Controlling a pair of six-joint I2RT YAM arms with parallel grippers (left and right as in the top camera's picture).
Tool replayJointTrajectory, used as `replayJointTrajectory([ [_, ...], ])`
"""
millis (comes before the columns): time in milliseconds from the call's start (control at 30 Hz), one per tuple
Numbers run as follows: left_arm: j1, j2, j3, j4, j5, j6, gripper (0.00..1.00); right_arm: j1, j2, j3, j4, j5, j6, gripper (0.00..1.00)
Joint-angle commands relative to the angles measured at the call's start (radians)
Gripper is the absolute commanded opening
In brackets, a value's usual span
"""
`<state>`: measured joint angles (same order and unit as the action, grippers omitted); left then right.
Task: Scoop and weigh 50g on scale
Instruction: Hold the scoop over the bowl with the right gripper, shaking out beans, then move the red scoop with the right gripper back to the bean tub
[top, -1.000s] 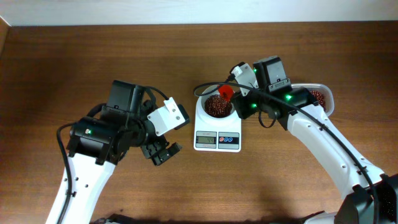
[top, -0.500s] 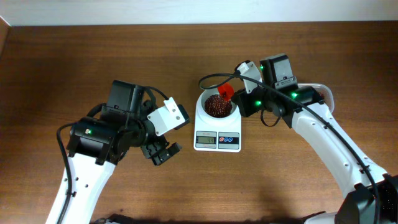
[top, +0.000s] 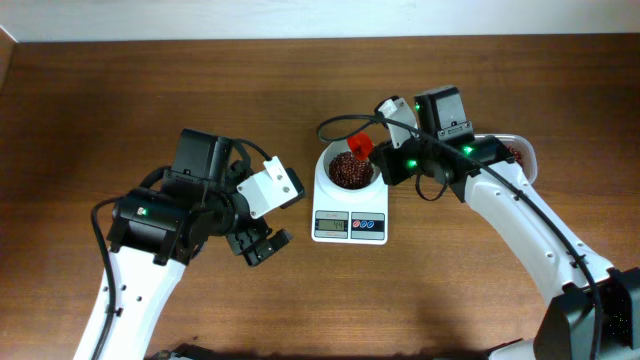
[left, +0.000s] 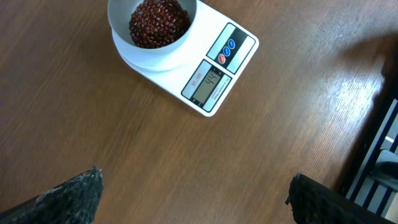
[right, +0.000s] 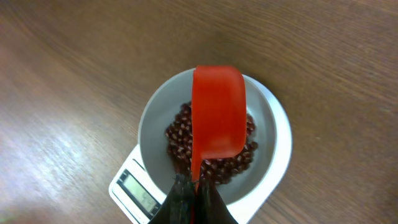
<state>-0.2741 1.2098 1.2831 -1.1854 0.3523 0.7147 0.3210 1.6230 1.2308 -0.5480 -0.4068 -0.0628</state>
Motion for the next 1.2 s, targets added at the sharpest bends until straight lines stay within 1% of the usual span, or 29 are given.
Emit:
replayJointTrajectory([
  [0,0.005,-0.009,0.014,0.002,0.014,0.013,0.99,-0.019,0.005,0.027,0.019,-0.139,0.045,0.04],
  [167,0.005,-0.009,0.014,0.002,0.014,0.013,0.99,-0.072,0.005,0.027,0.034,-0.253,0.08,0.04],
  [267,0.005,-0.009,0.014,0.002,0.014,0.013,0.99,-0.128,0.005,0.027,0.033,-0.352,0.079,0.04],
  [367,0.005,-0.009,0.014,0.002,0.015,0.013,0.99,-0.182,0.004,0.027,0.032,-0.396,0.079,0.04],
  [600,0.005,-0.009,0.014,0.002,0.014,0.013,0.99,-0.317,-0.019,0.027,0.005,-0.418,0.074,0.04],
  [900,0.005,-0.009,0.014,0.002,0.014,0.013,0.99,-0.555,-0.062,0.027,-0.172,-0.42,-0.056,0.04],
  [1067,0.005,-0.009,0.014,0.002,0.014,0.013,0.99,-0.668,-0.067,0.027,-0.226,-0.42,-0.062,0.04],
  [1167,0.005,-0.009,0.014,0.002,0.014,0.013,0.99,-0.708,-0.067,0.027,-0.255,-0.42,-0.065,0.04],
])
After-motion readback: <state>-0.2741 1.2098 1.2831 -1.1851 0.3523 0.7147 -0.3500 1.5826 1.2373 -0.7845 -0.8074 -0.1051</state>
